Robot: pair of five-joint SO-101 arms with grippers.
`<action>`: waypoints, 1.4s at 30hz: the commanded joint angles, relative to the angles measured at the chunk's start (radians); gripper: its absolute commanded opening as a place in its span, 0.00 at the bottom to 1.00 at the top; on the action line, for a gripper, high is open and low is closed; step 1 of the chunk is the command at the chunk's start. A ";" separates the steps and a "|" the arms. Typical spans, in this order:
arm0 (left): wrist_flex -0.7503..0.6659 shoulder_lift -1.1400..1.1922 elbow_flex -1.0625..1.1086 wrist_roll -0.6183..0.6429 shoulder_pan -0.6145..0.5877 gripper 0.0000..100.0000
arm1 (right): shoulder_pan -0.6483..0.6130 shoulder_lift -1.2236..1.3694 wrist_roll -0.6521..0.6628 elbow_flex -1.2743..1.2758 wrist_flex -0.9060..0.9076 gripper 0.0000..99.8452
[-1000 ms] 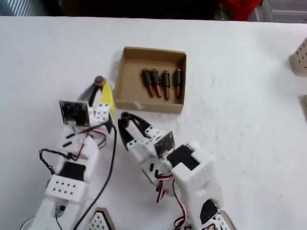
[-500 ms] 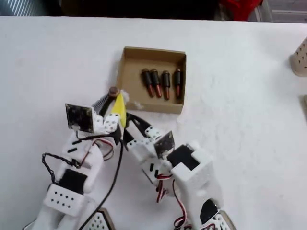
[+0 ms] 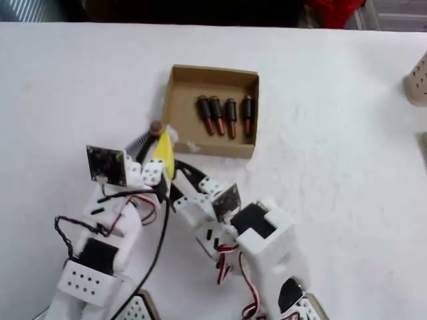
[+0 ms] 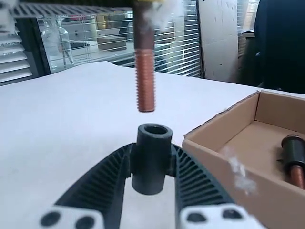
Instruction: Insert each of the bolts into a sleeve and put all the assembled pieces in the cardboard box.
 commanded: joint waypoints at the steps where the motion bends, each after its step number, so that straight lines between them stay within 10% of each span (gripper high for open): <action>1: -0.029 -0.027 -0.035 -0.074 0.047 0.02 | -0.005 -0.005 0.012 -0.020 -0.001 0.02; 42: -0.009 -0.027 0.011 -0.149 0.051 0.02 | -0.005 -0.005 0.012 -0.020 -0.001 0.02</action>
